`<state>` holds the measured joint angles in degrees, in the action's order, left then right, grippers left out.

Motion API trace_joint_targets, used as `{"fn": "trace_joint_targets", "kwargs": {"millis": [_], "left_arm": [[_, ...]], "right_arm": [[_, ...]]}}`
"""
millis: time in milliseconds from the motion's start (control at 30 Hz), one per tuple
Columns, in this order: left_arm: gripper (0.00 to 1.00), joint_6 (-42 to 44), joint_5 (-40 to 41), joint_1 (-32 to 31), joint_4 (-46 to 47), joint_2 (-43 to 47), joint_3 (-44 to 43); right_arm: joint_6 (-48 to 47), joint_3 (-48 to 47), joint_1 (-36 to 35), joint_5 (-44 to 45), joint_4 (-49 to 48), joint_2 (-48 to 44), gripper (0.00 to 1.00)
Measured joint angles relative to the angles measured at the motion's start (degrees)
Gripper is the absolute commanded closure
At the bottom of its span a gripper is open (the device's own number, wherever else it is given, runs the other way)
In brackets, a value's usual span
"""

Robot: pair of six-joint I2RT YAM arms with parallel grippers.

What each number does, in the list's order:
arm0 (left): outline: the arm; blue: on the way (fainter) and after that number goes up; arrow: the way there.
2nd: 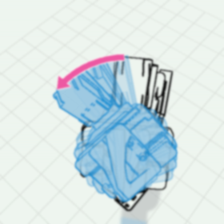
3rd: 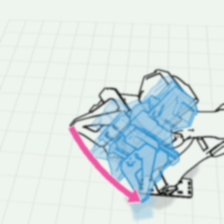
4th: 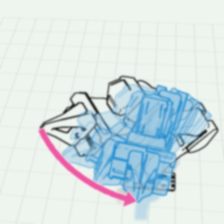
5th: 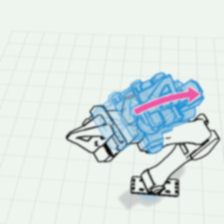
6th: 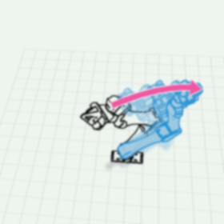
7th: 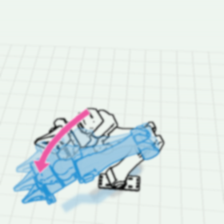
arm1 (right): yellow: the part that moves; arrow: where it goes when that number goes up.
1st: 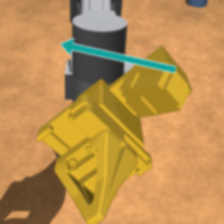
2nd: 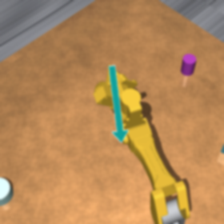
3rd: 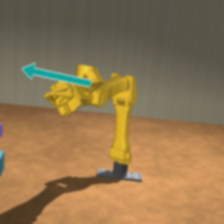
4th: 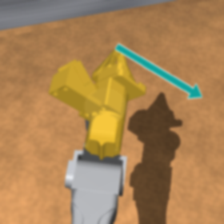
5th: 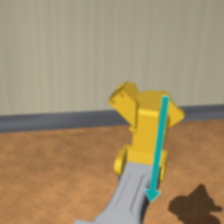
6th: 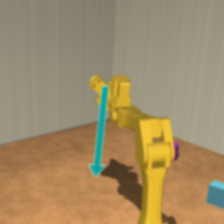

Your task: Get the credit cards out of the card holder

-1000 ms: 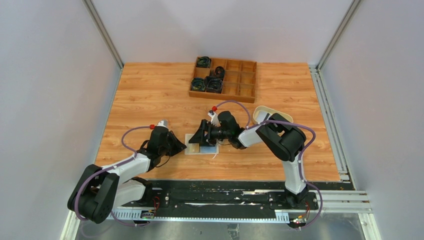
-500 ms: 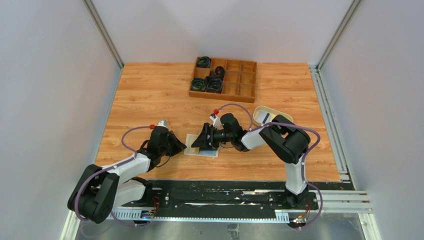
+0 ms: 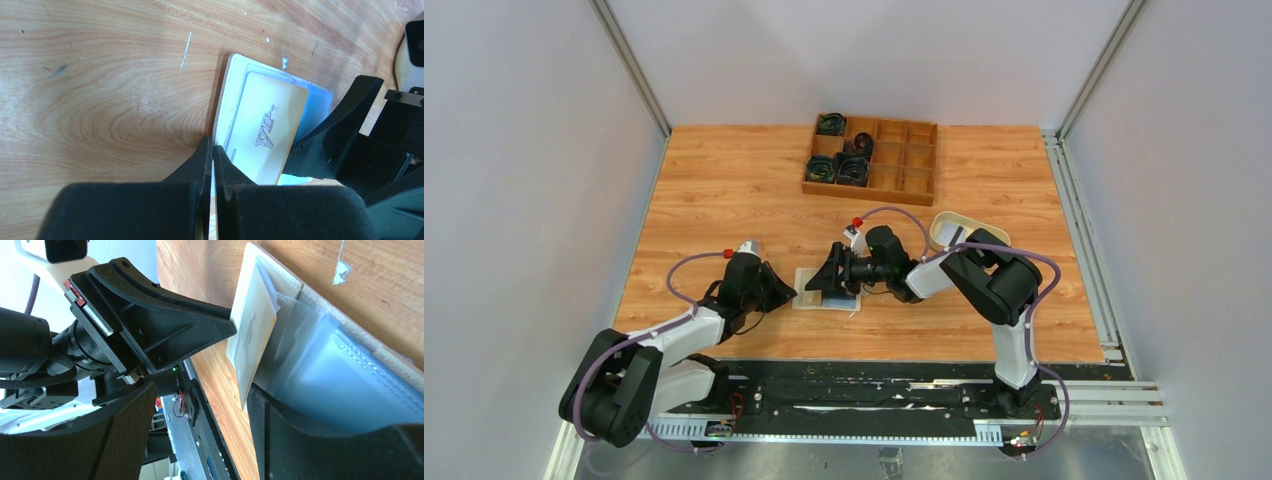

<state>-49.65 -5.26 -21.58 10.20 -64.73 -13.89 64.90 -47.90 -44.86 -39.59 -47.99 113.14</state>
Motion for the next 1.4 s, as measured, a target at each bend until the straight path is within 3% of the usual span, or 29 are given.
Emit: {"fn": "trace_joint_targets", "kwargs": {"millis": [733,1100,1200,1400], "left_arm": [[1.00,0.2,0.0,0.0,0.8,0.1,0.4],[1.00,0.2,0.0,0.0,0.9,0.1,0.5],[1.00,0.2,0.0,0.0,0.9,0.1,0.5],[1.00,0.2,0.0,0.0,0.9,0.1,0.5]], "right_arm": [[5.2,4.3,2.8,-0.1,-6.5,-1.4,0.39],[6.1,6.5,3.8,-0.9,-8.5,-1.8,0.80],[6.1,7.0,3.8,-1.0,-9.1,-1.8,0.99],[5.7,8.2,4.7,-1.2,-8.9,-1.9,1.00]]}}
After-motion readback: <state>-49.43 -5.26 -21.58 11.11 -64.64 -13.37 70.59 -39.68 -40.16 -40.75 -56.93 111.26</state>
